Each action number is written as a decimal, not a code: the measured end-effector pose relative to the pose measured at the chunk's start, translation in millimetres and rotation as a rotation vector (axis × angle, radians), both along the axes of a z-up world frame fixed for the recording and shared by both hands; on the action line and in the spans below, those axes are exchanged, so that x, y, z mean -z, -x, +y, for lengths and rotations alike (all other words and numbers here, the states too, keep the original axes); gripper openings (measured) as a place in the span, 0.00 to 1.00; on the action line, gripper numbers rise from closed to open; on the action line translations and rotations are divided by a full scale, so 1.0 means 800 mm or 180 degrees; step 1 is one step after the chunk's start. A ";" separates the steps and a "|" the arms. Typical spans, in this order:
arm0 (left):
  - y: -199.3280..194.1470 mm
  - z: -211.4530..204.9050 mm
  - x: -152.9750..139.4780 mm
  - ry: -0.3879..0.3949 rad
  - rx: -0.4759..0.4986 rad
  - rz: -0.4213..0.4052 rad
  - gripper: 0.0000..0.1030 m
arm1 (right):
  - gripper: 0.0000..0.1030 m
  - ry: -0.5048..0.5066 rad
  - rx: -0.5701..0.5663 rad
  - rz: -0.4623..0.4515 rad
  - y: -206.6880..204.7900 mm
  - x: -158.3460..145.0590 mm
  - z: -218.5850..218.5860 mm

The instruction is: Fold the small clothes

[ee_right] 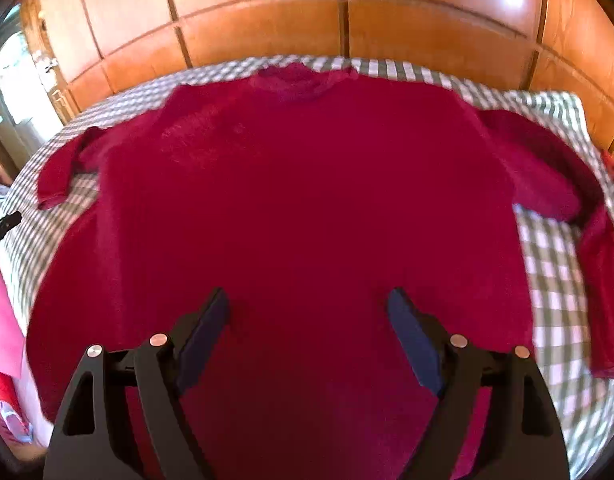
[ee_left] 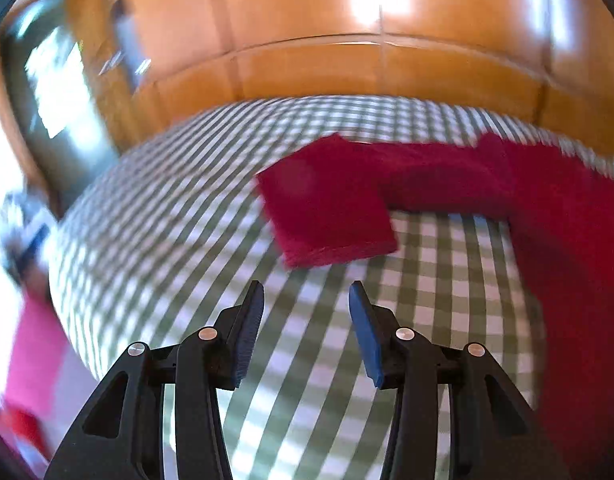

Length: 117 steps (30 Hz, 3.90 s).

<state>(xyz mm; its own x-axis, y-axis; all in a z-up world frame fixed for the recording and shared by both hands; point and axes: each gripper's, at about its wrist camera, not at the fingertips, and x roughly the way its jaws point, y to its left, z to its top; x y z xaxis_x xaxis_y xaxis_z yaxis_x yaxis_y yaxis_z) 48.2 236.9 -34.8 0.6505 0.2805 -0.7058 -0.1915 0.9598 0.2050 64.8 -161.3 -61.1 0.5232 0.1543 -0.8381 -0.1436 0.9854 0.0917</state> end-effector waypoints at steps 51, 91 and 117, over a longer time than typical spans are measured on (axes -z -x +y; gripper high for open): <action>-0.117 0.212 -0.072 0.1200 -0.1505 -0.0389 0.58 | 0.93 -0.0050 -0.0031 -0.0259 -0.008 0.008 -0.016; -0.101 -0.333 0.075 0.1176 0.1622 0.0293 0.94 | 0.06 0.0225 0.2824 -0.0378 -0.023 -0.113 -0.582; -0.101 -0.334 0.074 0.1187 0.1640 0.0302 0.96 | 0.21 -0.1280 0.3276 -0.0186 0.041 -0.005 -0.598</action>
<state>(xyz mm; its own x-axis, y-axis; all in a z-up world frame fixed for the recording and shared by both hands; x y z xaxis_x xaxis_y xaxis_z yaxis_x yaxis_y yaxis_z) 129.0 -30.3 -94.2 0.5663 -0.3266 -0.7567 0.3159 0.9340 -0.1668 31.6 -640.0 -57.2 0.5952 -0.1217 -0.7943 0.7127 0.5365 0.4519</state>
